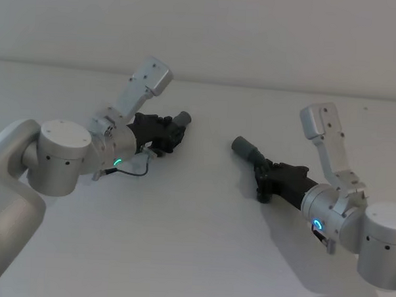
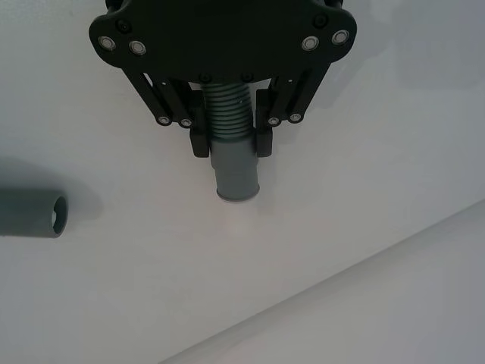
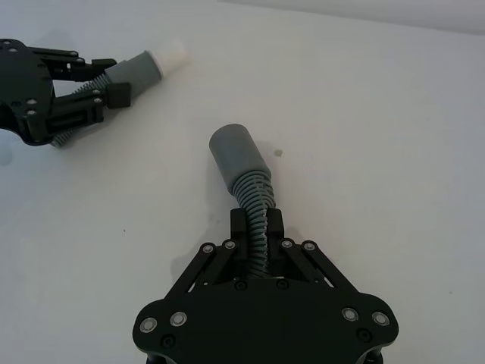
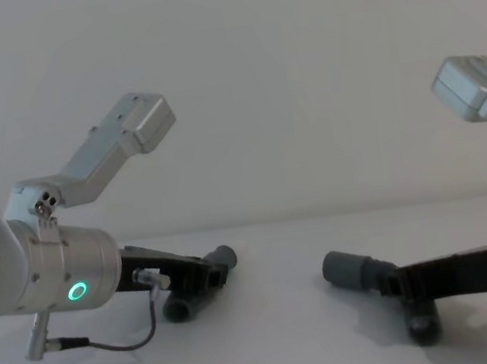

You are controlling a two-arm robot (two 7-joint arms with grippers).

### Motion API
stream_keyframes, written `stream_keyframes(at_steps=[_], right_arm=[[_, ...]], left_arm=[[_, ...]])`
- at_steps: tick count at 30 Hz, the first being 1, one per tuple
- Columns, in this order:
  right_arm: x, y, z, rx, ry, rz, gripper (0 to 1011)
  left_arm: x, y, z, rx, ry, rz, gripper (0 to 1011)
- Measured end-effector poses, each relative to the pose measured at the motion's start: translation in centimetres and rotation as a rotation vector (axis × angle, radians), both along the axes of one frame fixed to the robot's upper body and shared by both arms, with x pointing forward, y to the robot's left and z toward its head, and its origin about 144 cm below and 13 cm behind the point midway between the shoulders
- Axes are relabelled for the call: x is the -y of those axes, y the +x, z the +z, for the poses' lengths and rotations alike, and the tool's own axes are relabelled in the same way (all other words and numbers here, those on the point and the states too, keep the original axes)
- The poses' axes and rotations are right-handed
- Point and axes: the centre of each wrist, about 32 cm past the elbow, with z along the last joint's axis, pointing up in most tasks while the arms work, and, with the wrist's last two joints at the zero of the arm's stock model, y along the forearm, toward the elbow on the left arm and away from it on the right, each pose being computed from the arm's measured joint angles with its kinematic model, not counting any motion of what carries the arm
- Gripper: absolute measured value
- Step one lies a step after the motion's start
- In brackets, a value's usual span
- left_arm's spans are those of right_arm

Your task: Use both hands to pick up one end of the pipe from the table, align the ends, and insert them.

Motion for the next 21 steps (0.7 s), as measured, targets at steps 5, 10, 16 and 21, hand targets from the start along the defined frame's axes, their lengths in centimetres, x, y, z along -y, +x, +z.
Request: stream_keyframes(at_steps=[5,10,16,21], right_arm=[[0.4,-0.2,0.0,0.033,0.001,0.004,145],[0.9,-0.5,0.2,0.077,0.000,0.007,143],[1.9,-1.0,0.5,0.153,-0.011,0.007,138],[3.1,-1.5,0.8,0.225,-0.036,0.005,137]], left_arm=[[-0.1,-0.1,0.1,0.016,0.006,-0.009,347],[-0.4,-0.2,0.5,0.062,0.009,-0.041,347],[-0.9,-0.4,1.2,0.131,0.018,-0.090,347],[-1.4,-0.5,2.0,0.194,0.028,-0.137,347]])
